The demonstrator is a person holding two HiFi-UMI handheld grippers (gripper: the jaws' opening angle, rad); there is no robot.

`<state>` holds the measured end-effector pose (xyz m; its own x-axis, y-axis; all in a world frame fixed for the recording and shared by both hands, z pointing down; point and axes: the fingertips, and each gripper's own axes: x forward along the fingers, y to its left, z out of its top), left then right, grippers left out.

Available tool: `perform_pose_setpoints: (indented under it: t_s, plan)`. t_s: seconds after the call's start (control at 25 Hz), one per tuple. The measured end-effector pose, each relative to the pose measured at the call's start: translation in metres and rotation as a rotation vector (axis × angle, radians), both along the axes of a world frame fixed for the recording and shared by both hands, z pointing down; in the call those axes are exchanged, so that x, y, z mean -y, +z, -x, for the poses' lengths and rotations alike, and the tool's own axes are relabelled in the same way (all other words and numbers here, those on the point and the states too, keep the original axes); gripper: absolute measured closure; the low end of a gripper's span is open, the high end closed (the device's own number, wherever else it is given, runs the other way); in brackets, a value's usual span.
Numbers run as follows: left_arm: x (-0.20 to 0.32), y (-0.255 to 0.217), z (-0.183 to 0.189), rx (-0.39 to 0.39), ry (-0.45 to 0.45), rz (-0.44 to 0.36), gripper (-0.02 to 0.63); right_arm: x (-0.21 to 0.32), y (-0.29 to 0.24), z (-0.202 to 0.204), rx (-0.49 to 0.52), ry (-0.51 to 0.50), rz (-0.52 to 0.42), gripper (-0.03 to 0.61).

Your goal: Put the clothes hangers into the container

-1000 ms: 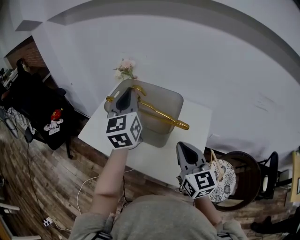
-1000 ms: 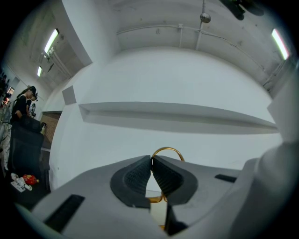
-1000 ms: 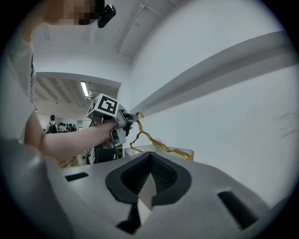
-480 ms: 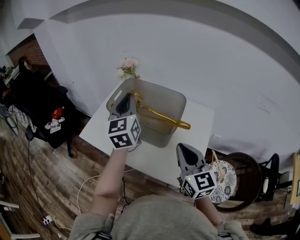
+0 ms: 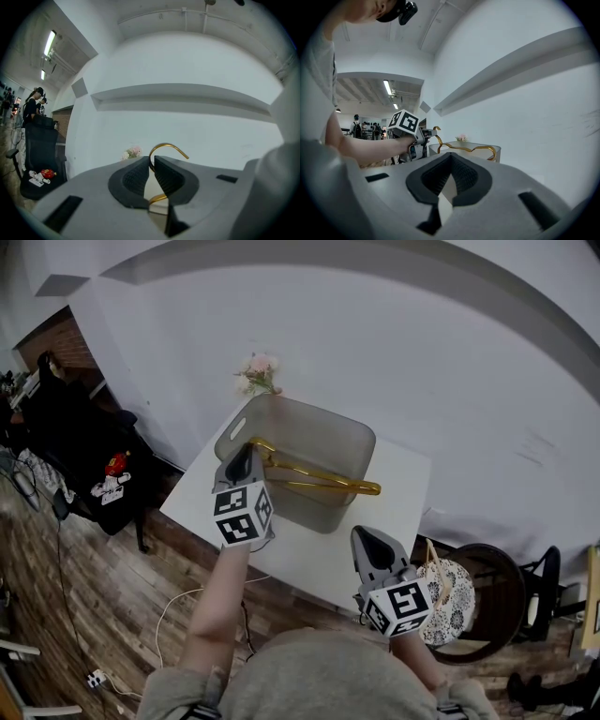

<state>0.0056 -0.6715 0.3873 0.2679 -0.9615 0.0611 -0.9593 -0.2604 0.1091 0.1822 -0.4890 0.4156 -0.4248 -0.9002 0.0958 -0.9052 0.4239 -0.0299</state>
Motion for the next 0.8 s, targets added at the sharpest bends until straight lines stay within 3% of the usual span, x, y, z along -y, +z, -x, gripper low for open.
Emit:
perform_pose_setpoints:
  t_s: [0.52, 0.8]
  plan:
    - [-0.009, 0.05, 0.02, 0.035, -0.032, 0.118, 0.589, -0.001, 0.005, 0.014, 0.0, -0.033, 0.011, 0.577]
    - [-0.017, 0.066, 0.022, 0.07, -0.041, 0.129, 0.588, -0.006, 0.004, 0.016, -0.002, -0.032, 0.011, 0.577]
